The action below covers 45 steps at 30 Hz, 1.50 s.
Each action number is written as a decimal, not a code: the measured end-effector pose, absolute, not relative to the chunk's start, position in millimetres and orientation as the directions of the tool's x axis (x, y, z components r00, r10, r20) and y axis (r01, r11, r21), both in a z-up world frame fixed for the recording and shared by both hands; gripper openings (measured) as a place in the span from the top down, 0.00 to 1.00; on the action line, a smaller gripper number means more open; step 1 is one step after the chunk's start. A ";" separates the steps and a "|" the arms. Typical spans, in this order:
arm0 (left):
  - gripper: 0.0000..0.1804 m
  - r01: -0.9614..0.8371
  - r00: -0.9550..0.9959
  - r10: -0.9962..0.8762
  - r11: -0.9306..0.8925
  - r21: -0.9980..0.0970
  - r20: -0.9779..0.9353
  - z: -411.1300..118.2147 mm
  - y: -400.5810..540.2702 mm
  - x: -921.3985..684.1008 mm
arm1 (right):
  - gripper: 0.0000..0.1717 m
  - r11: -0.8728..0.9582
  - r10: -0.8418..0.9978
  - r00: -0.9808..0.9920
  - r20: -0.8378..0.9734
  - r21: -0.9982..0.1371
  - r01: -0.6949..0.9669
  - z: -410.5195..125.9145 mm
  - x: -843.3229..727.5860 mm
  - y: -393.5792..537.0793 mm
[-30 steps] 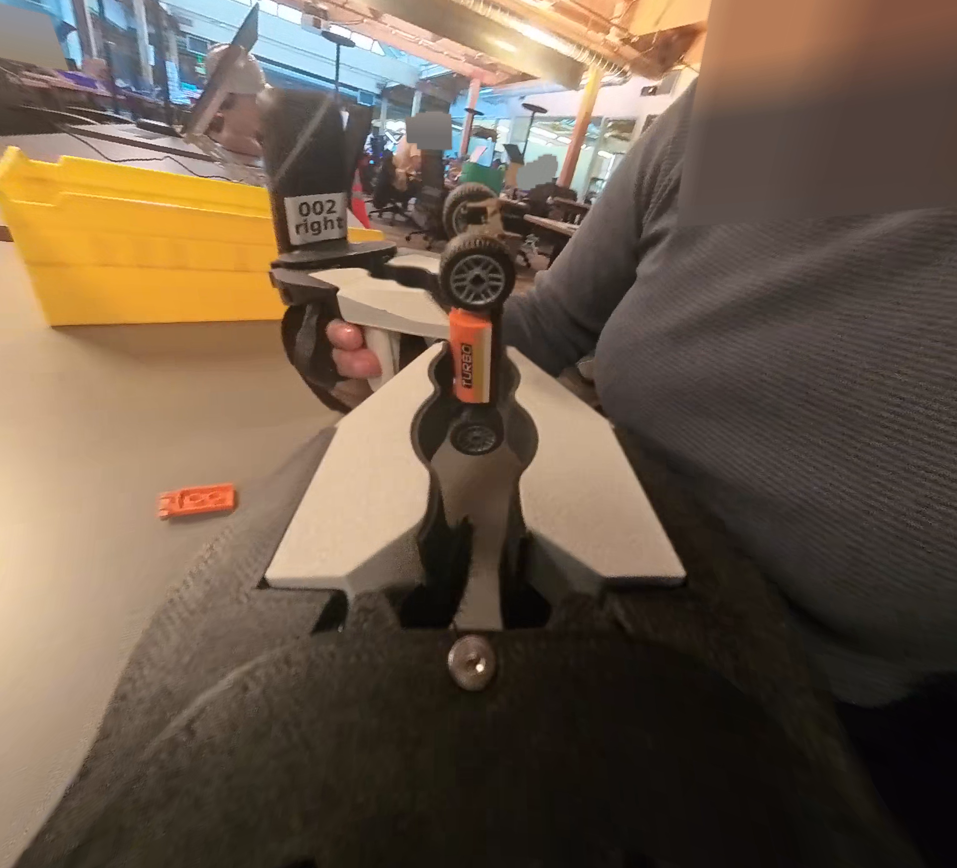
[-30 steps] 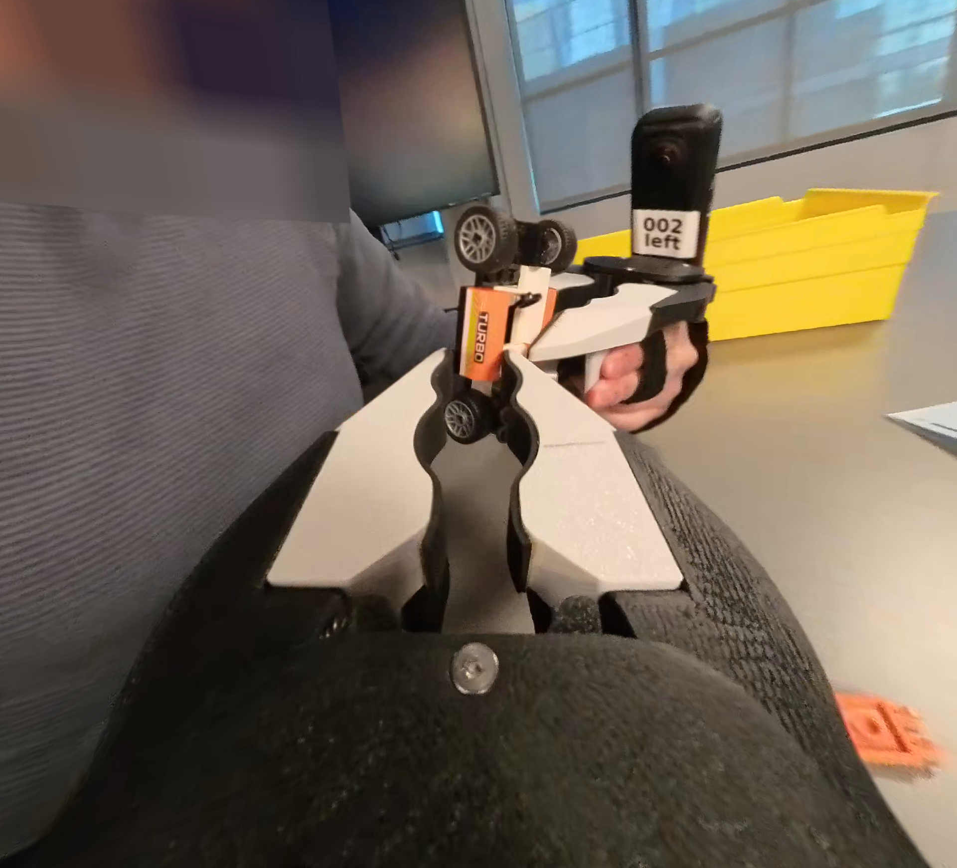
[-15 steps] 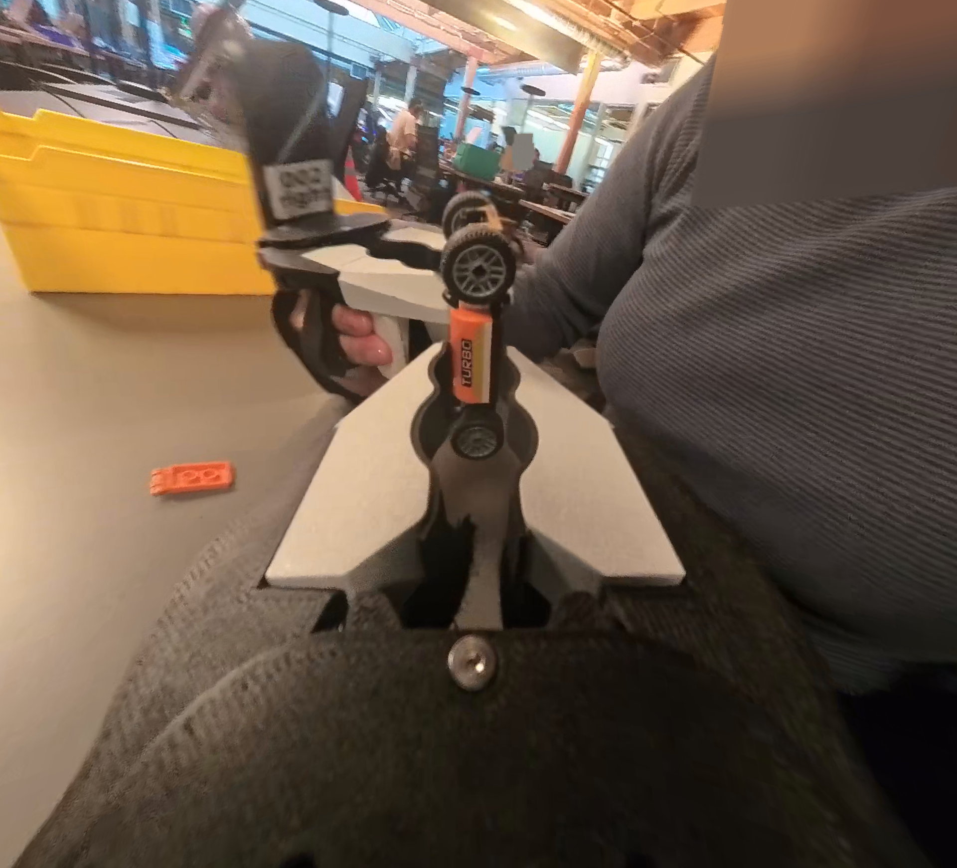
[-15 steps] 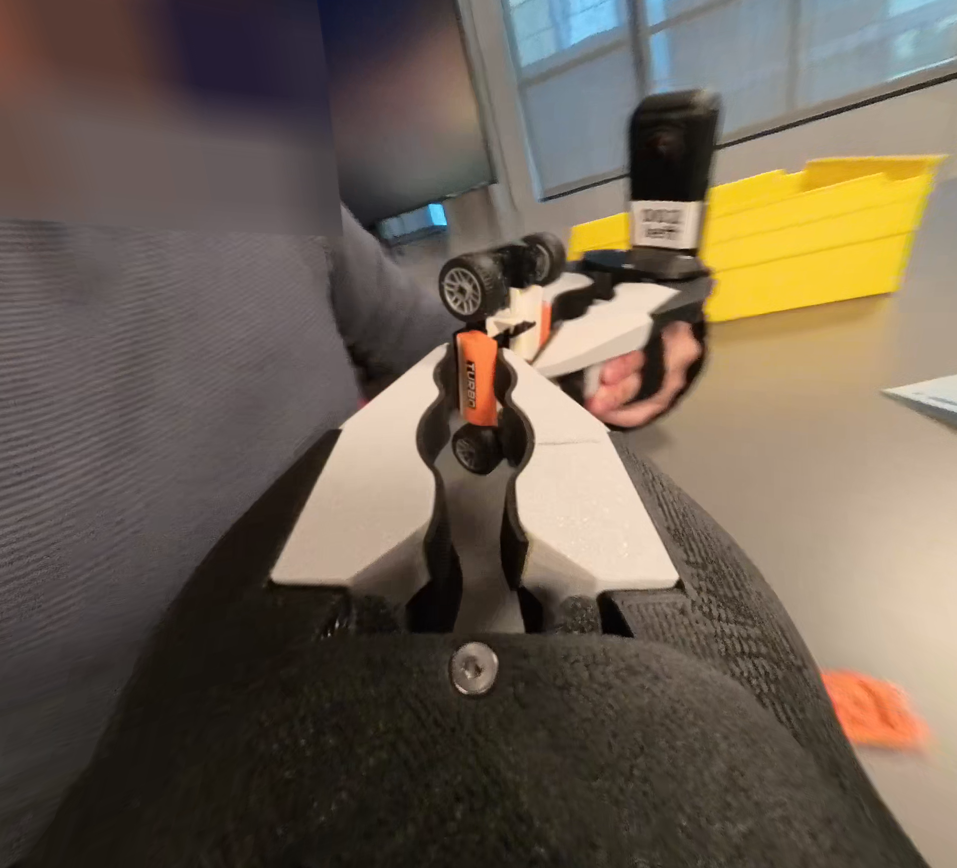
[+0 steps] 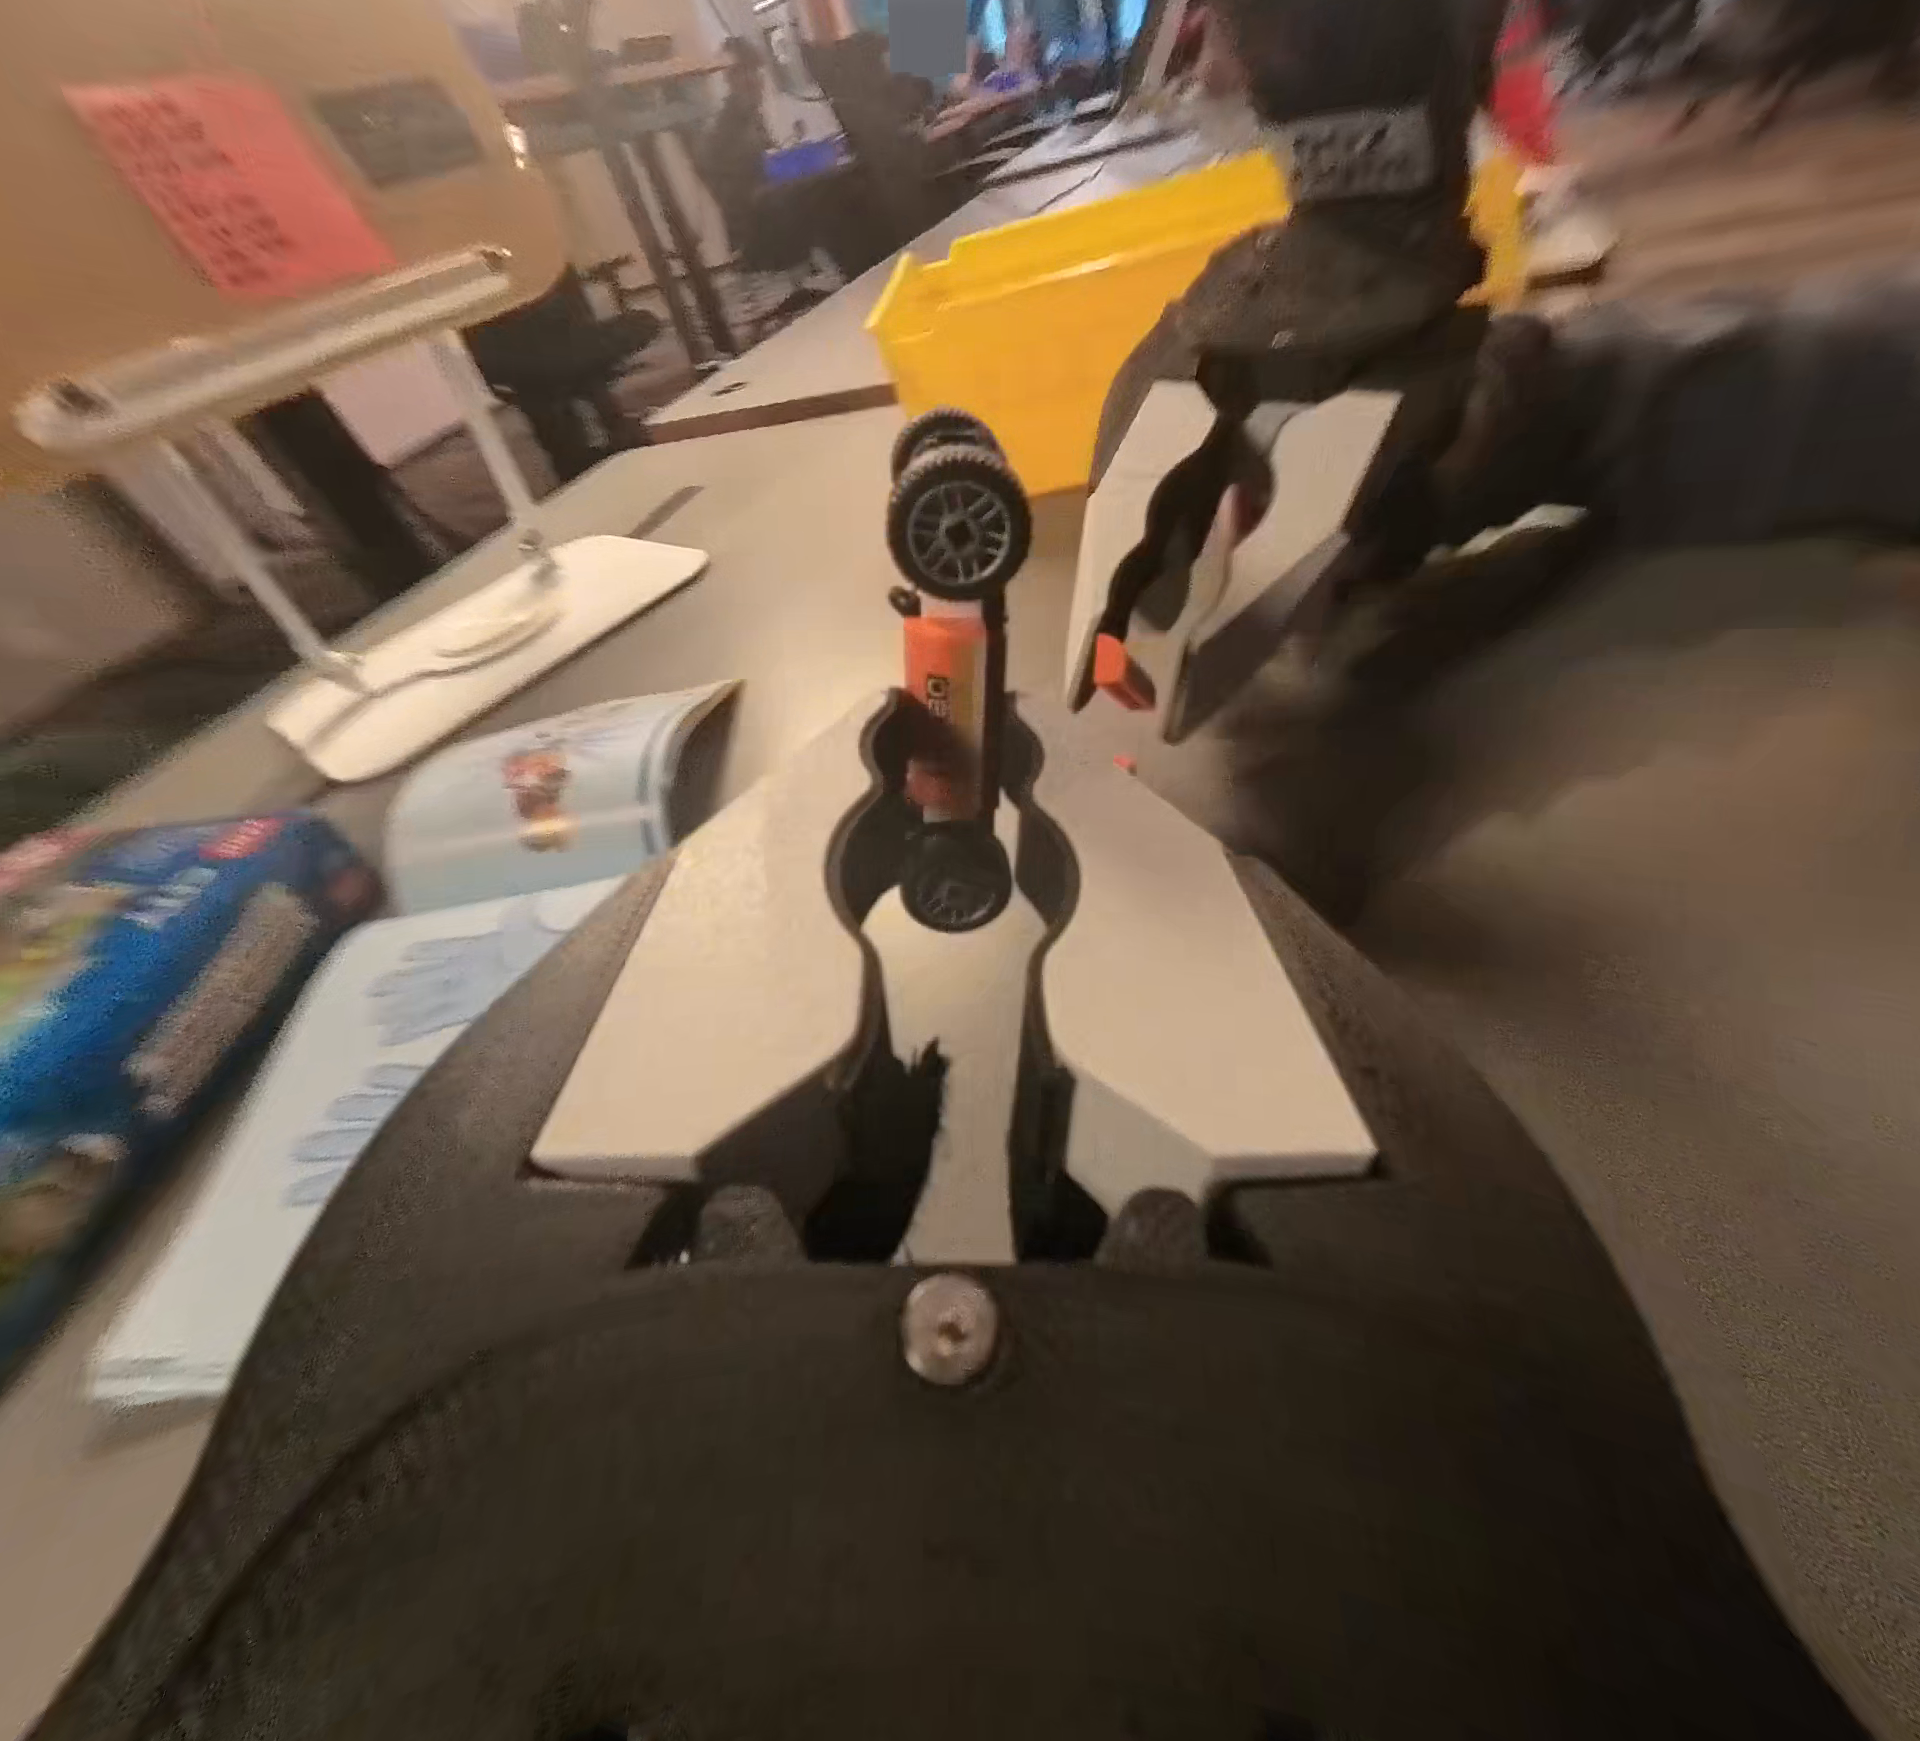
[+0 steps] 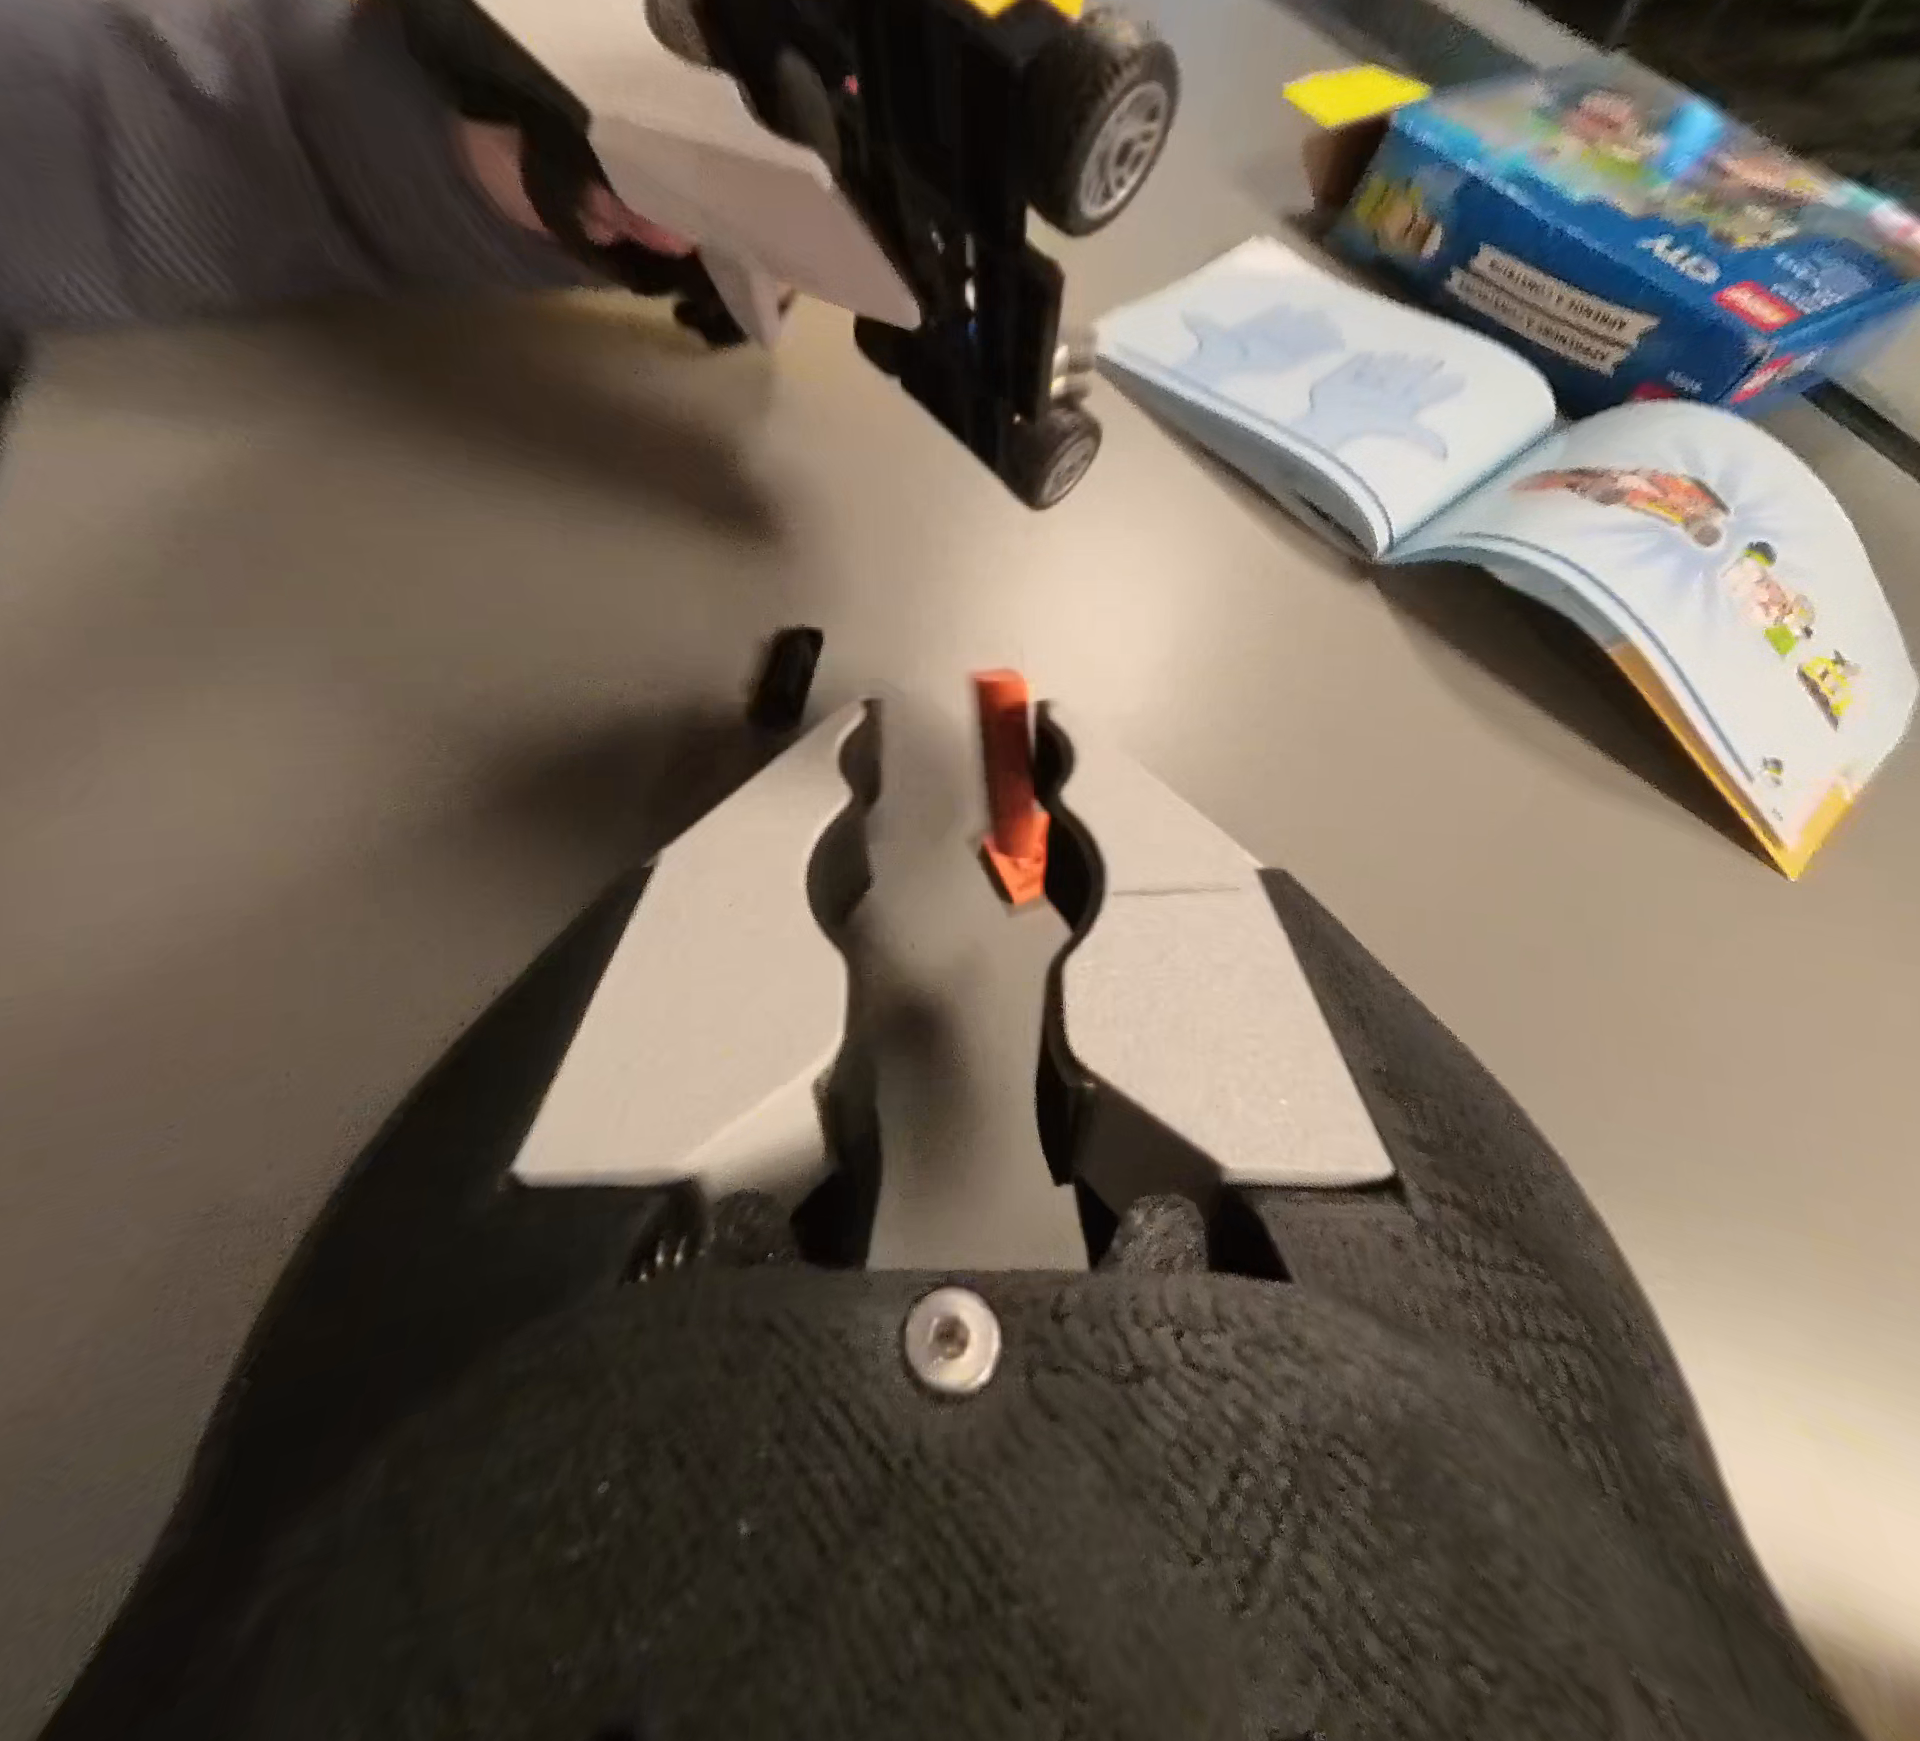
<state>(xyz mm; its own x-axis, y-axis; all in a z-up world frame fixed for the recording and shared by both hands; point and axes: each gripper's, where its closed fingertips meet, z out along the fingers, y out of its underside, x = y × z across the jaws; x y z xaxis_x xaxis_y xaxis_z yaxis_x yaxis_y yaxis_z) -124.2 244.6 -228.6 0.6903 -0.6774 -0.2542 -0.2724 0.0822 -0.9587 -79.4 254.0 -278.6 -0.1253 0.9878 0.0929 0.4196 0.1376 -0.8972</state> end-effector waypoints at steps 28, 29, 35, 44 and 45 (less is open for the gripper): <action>0.81 -0.800 0.263 -0.585 0.312 -0.512 -0.767 -289.2 227.5 -78.8 | 0.89 0.888 0.022 -0.189 0.982 0.067 0.455 -279.4 -103.3 263.0; 0.84 -0.807 0.241 -0.577 0.327 -0.491 -0.780 -288.0 225.3 -78.0 | 0.89 0.887 -0.012 -0.200 0.980 0.103 0.451 -279.9 -102.8 263.9; 0.90 -0.909 0.034 -0.471 0.351 -0.222 -0.882 -295.9 228.4 -86.1 | 0.89 0.865 -0.208 -0.247 0.946 0.296 0.404 -280.4 -105.3 255.8; 0.91 -0.942 0.016 -0.355 0.307 -0.133 -0.935 -274.8 236.9 -85.9 | 0.89 0.855 -0.051 -0.136 0.989 0.113 0.506 -262.6 -100.4 268.0; 0.92 -0.947 0.030 -0.312 0.295 -0.127 -0.949 -267.4 239.5 -89.5 | 0.89 0.850 0.022 -0.086 0.996 0.027 0.527 -256.9 -98.0 272.5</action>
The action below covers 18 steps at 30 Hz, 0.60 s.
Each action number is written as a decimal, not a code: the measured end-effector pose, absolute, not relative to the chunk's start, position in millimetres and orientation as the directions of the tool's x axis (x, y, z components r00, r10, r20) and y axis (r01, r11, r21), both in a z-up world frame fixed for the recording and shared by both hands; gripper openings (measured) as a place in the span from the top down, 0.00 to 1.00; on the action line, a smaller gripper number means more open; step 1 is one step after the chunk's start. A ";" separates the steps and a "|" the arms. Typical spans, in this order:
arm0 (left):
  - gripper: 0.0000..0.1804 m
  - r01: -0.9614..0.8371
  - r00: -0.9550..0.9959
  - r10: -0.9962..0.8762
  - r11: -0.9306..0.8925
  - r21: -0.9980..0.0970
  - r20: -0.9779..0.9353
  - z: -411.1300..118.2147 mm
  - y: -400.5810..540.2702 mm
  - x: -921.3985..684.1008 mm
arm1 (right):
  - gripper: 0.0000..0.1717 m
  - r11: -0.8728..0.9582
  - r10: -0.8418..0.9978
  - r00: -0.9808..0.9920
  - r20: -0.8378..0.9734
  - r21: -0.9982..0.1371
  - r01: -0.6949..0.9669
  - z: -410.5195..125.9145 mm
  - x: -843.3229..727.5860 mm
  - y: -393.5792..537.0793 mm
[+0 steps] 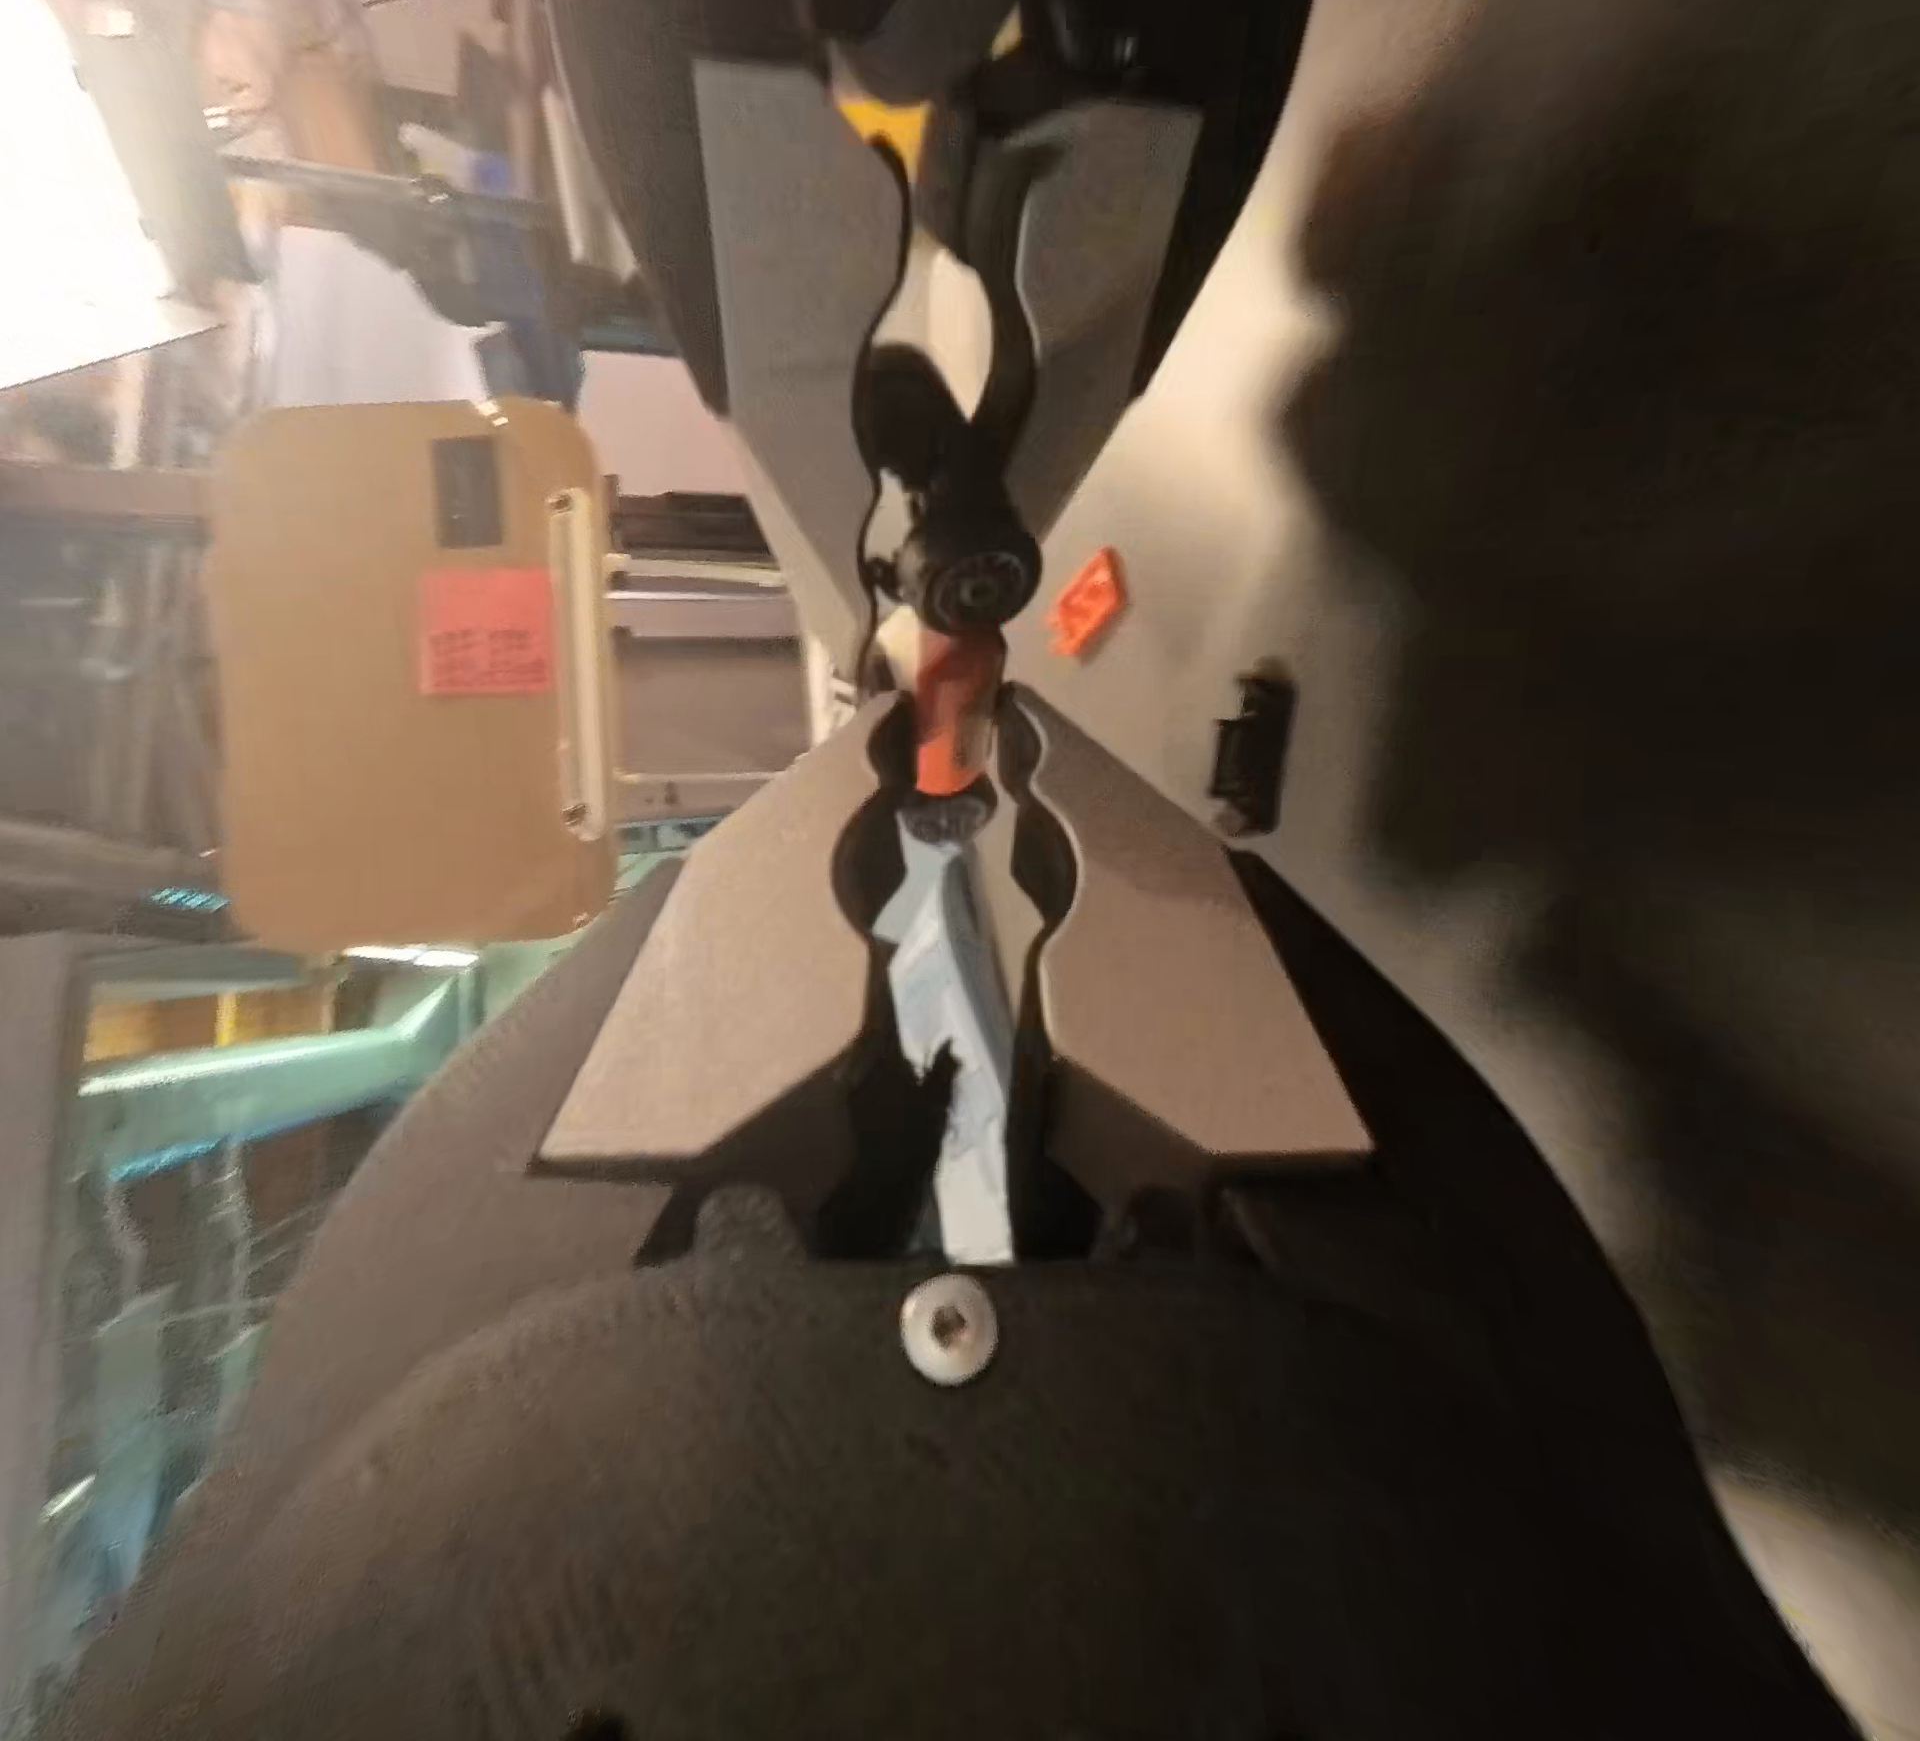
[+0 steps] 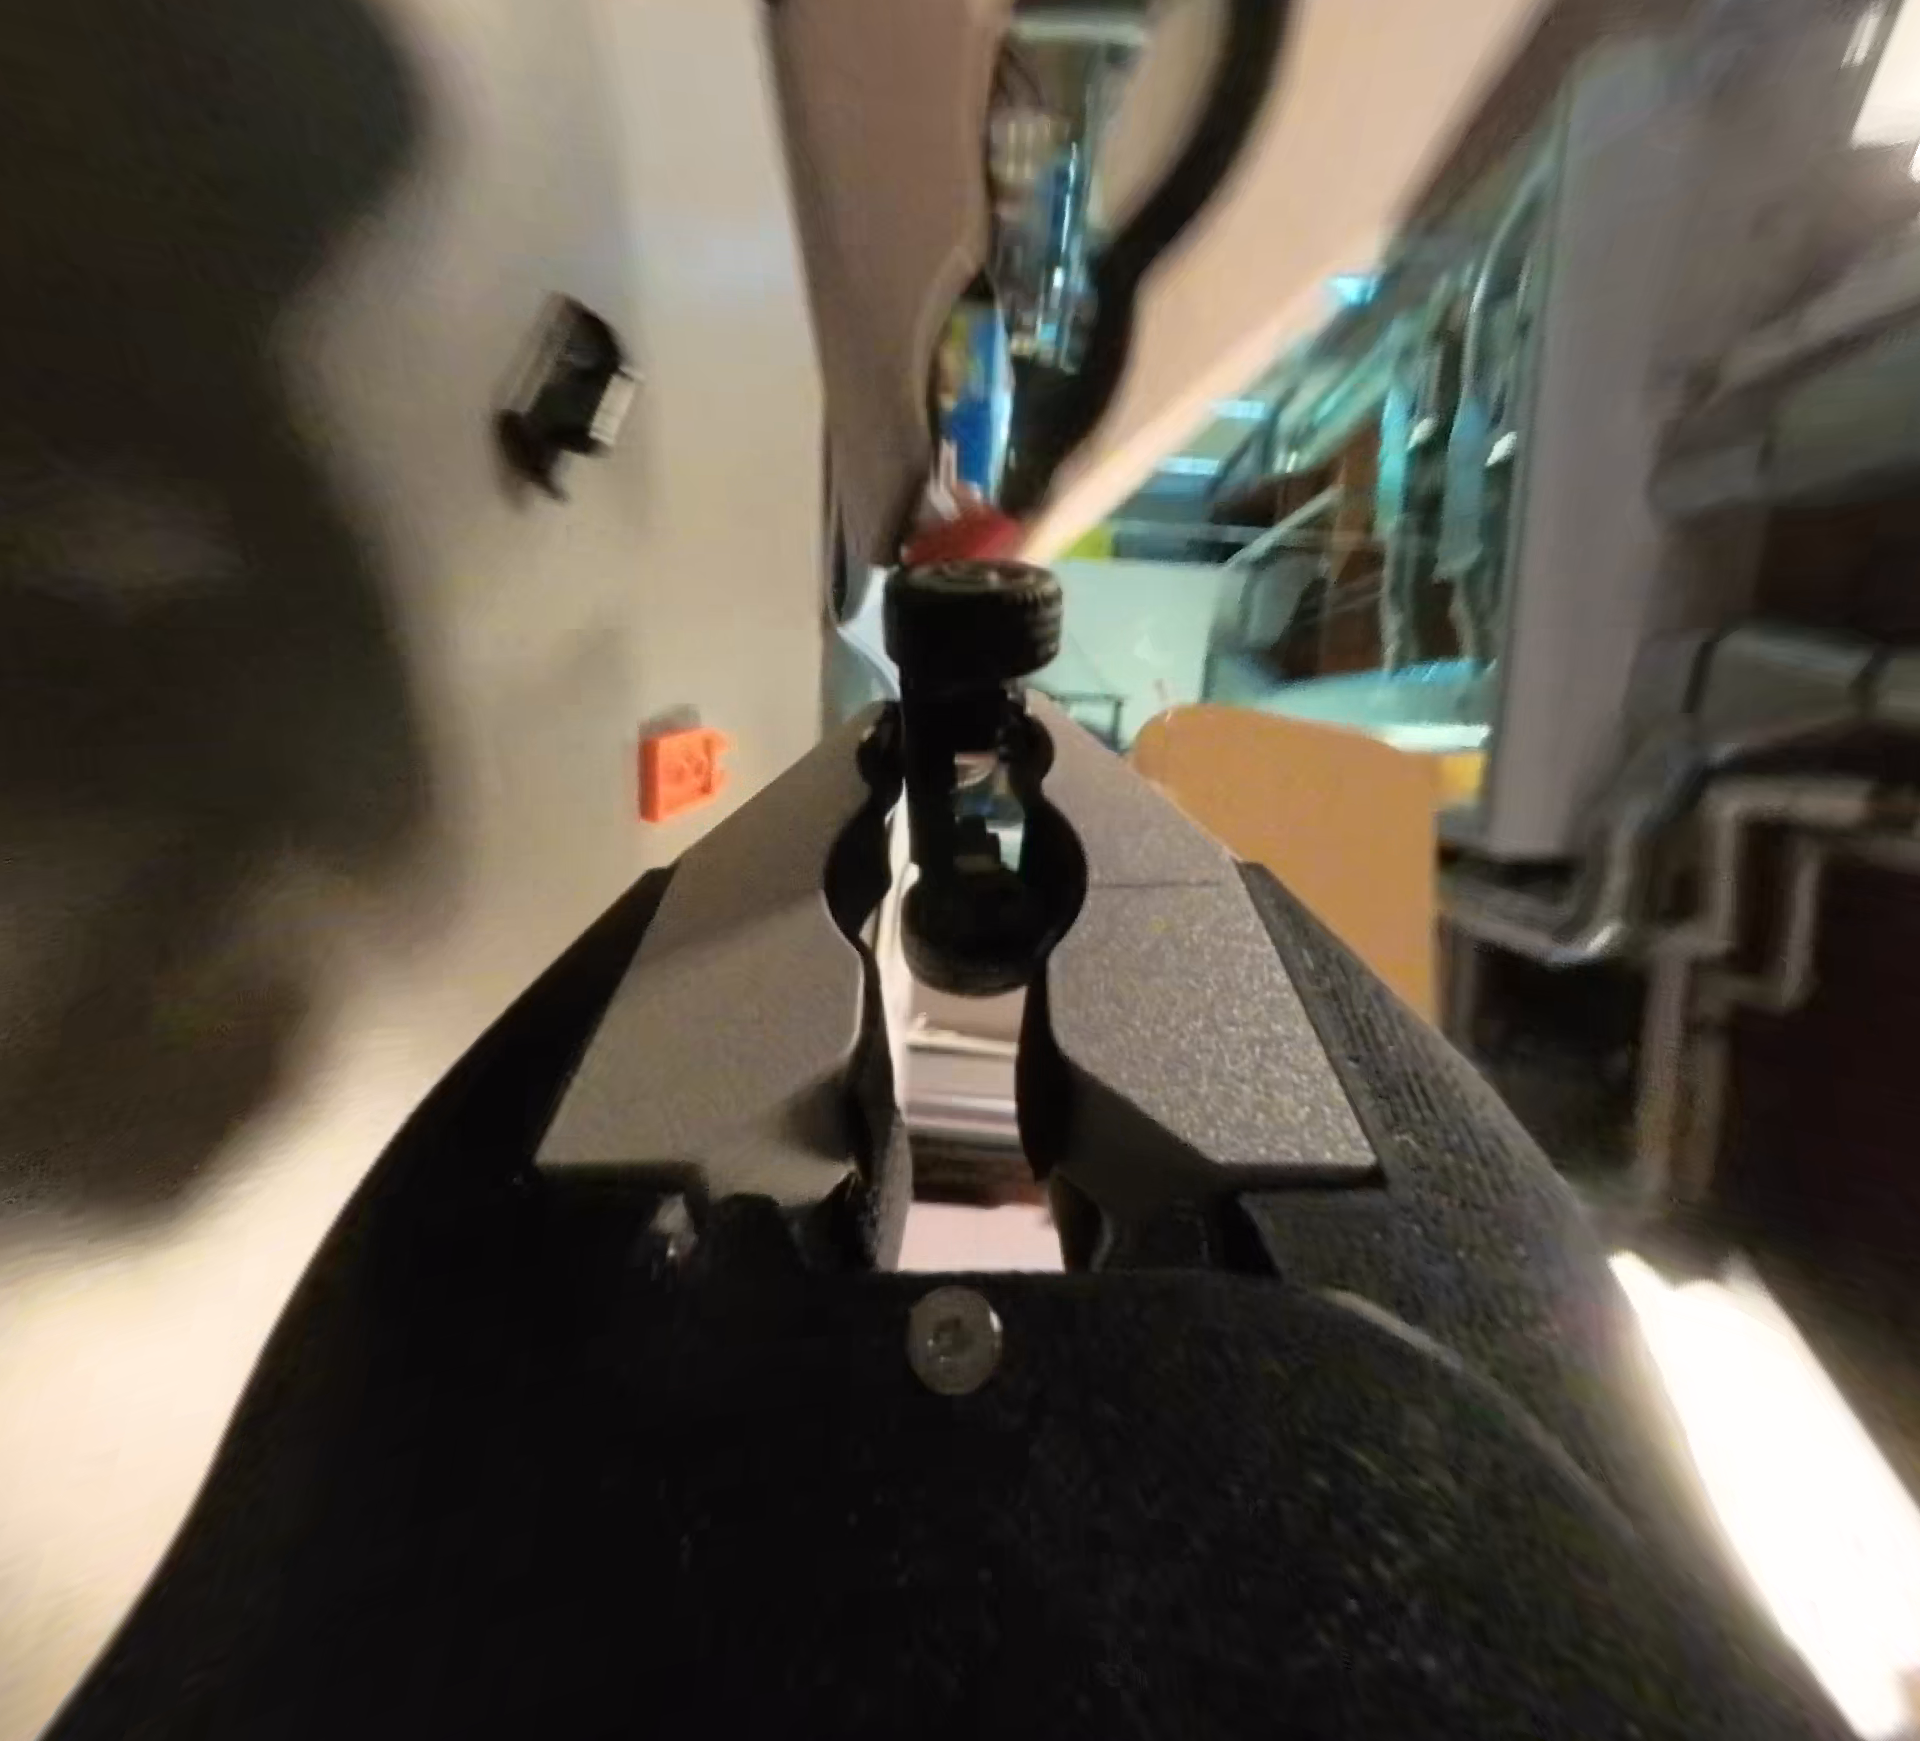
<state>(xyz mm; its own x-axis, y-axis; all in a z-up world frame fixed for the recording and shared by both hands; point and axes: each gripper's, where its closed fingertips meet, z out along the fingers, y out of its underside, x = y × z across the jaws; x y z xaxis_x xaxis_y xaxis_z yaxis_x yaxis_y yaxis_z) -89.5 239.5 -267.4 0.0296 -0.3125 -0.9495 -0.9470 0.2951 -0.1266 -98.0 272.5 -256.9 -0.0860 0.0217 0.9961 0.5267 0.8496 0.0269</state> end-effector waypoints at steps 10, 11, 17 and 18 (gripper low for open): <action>0.92 -0.941 0.262 -0.421 0.089 -0.327 -0.868 -289.5 261.2 -117.6 | 0.89 0.813 0.138 0.057 0.989 -0.146 0.563 -241.1 -83.5 296.0; 0.92 -0.929 0.296 -0.460 0.065 -0.364 -0.837 -294.5 260.8 -118.6 | 0.89 0.820 0.141 0.048 0.989 -0.143 0.554 -243.3 -84.5 294.6; 0.72 -0.875 0.391 -0.551 0.028 -0.484 -0.738 -297.9 255.8 -117.6 | 0.89 0.849 0.084 -0.019 0.996 -0.061 0.525 -253.6 -87.8 289.8; 0.71 -0.866 0.381 -0.557 0.065 -0.496 -0.738 -293.7 251.9 -113.7 | 0.89 0.856 0.057 -0.040 0.998 -0.029 0.516 -256.0 -88.2 288.2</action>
<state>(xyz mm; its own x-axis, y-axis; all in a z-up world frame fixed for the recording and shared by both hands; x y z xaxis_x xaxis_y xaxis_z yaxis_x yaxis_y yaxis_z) -113.7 251.9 -293.7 0.3805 -0.5573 -0.7380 -0.8661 0.0650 -0.4956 -88.2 288.2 -256.0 -0.0399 0.0573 0.9976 0.5164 0.8559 -0.0285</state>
